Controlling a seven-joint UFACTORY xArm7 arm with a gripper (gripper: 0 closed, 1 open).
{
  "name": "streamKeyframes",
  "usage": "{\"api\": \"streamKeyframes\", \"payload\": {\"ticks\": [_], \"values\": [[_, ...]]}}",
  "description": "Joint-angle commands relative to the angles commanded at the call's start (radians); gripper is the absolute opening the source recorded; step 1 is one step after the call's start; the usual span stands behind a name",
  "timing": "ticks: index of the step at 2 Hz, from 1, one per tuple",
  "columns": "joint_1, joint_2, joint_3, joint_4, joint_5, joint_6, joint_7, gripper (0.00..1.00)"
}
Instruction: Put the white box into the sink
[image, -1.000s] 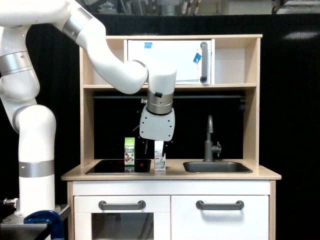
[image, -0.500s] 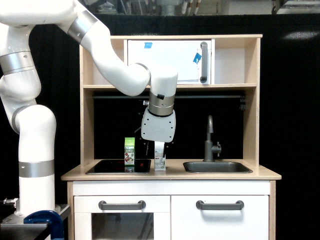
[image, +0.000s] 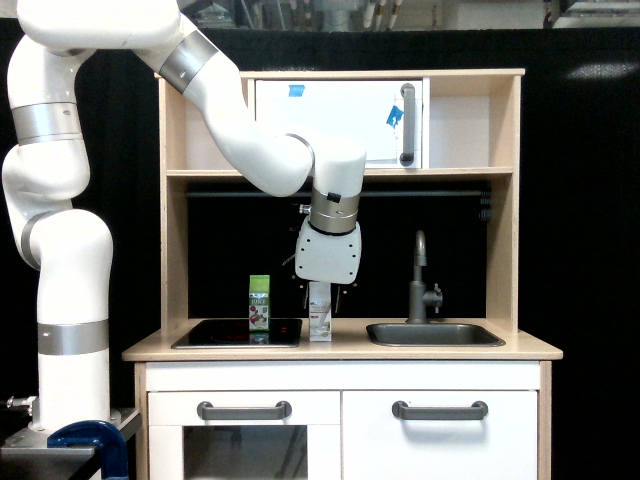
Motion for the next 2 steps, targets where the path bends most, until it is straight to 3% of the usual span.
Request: {"api": "streamKeyframes", "payload": {"ticks": [1, 2], "values": [[0.015, 0.032, 0.074, -0.015, 0.068, -0.063, 0.015, 0.00], [-0.016, 0.113, 0.078, 0.095, 0.086, -0.002, -0.002, 0.00]]}}
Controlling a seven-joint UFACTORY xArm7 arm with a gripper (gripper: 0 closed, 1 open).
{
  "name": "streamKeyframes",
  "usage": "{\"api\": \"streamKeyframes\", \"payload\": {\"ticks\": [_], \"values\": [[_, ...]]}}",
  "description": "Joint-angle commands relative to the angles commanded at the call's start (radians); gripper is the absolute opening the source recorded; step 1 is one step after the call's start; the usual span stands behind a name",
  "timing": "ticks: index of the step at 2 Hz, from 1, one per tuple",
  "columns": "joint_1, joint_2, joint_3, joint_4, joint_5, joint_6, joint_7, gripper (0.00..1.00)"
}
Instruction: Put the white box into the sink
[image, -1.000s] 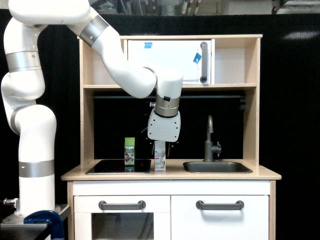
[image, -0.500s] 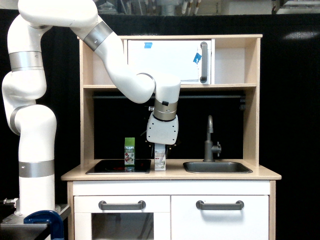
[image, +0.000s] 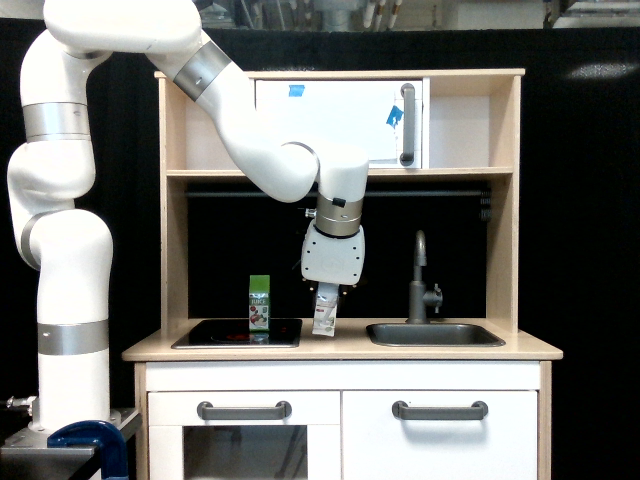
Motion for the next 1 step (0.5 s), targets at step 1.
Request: {"api": "streamKeyframes", "payload": {"ticks": [1], "values": [[-0.164, 0.411, 0.052, 0.558, 0.095, 0.248, -0.010, 0.00]]}}
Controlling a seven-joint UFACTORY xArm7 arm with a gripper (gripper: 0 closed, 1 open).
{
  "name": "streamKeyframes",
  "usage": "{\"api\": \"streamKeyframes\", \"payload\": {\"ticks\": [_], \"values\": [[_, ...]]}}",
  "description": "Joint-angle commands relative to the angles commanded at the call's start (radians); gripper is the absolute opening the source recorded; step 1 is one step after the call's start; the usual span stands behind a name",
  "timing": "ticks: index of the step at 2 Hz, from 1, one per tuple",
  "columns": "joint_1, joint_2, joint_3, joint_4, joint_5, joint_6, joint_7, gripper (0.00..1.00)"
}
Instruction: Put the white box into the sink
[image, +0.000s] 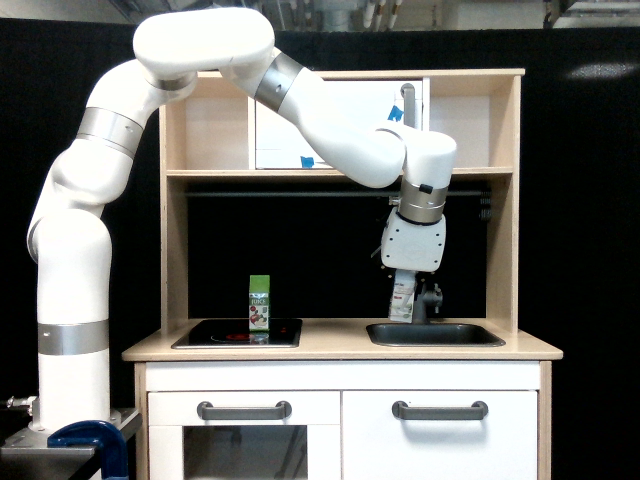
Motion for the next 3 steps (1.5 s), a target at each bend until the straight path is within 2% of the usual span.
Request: {"api": "streamKeyframes", "payload": {"ticks": [1, 2, 3], "values": [[-0.030, 0.017, 0.029, 0.027, -0.005, 0.004, 0.007, 1.00], [-0.067, -0.132, 0.066, -0.157, -0.061, -0.047, -0.015, 1.00], [-0.151, -0.439, 0.049, -0.439, -0.204, -0.028, -0.042, 1.00]]}}
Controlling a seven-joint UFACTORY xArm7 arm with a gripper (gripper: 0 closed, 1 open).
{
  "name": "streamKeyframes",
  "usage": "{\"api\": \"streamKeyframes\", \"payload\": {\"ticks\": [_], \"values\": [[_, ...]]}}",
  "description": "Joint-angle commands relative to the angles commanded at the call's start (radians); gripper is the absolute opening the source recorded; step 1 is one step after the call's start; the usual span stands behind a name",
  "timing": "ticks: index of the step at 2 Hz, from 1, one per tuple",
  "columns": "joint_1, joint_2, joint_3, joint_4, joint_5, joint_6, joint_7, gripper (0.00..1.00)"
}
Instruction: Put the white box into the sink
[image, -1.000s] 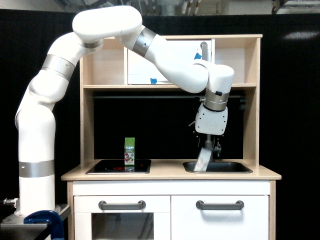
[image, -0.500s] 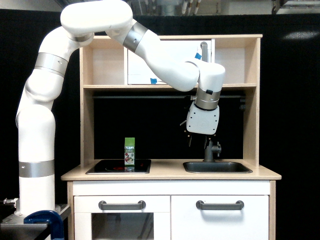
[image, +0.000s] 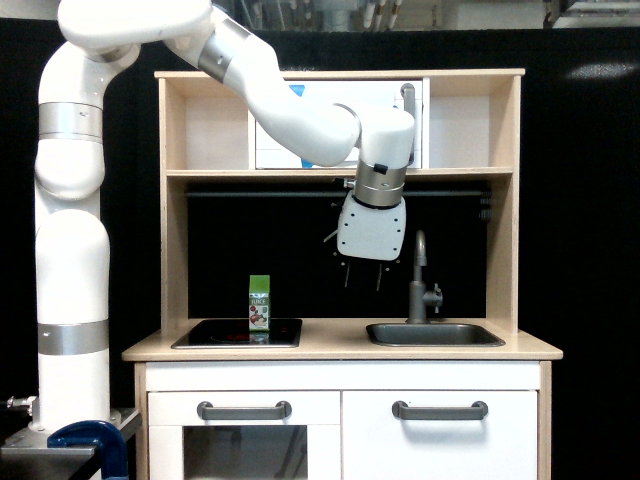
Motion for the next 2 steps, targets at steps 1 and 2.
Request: {"api": "streamKeyframes", "payload": {"ticks": [1, 2], "values": [[-0.072, -0.059, -0.042, -0.083, -0.051, 0.018, -0.086, 1.00], [-0.077, -0.072, -0.031, -0.100, -0.052, 0.011, -0.082, 1.00]]}}
